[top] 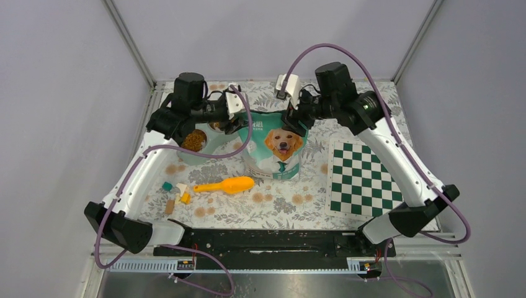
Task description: Serve the pet food
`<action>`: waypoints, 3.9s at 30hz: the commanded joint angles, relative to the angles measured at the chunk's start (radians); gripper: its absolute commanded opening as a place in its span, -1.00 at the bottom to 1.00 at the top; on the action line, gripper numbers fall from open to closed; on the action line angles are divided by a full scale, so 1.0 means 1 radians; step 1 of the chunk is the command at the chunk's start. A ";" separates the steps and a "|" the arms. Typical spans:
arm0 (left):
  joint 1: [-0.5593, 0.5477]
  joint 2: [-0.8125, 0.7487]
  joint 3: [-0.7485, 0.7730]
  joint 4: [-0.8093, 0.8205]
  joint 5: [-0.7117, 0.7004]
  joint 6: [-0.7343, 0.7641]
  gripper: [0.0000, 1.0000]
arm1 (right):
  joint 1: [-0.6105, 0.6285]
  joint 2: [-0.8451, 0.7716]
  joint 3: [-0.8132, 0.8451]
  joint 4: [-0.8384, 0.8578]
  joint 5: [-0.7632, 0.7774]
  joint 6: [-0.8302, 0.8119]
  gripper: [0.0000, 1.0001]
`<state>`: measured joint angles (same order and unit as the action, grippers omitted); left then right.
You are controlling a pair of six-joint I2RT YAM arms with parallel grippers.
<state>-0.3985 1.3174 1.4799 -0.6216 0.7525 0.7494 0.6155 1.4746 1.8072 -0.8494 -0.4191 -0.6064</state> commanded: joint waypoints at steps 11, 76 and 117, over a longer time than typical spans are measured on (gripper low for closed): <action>-0.006 0.019 0.108 -0.164 -0.074 0.180 -0.74 | 0.052 0.176 0.293 -0.261 0.012 -0.222 -0.56; 0.074 -0.086 -0.015 0.160 0.088 -0.078 -0.05 | 0.006 0.141 0.370 -0.364 0.031 -0.143 -1.00; -0.301 0.139 0.192 -0.020 -0.157 0.134 -0.65 | 0.003 -0.062 0.075 0.043 -0.003 -0.045 -1.00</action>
<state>-0.6857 1.4487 1.6341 -0.6426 0.6201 0.8528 0.6212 1.4685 1.8660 -0.9638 -0.3584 -0.6773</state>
